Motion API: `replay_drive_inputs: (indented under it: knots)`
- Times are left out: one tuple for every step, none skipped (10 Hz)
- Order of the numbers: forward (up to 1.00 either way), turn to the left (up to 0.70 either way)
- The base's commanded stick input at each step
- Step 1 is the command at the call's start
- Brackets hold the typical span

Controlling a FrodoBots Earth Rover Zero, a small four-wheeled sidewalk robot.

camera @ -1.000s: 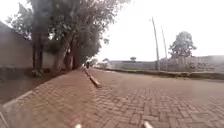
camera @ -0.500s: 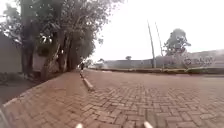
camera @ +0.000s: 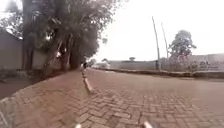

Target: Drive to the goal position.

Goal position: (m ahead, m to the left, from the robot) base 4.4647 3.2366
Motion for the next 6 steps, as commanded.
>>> replay_drive_inputs:
  knots:
    - [0.7, 0.07]
    - [0.7, 0.05]
    - [0.46, 0.02]
    - [0.14, 0.05]
    - [-0.17, 0.04]
    - [-0.48, 0.12]
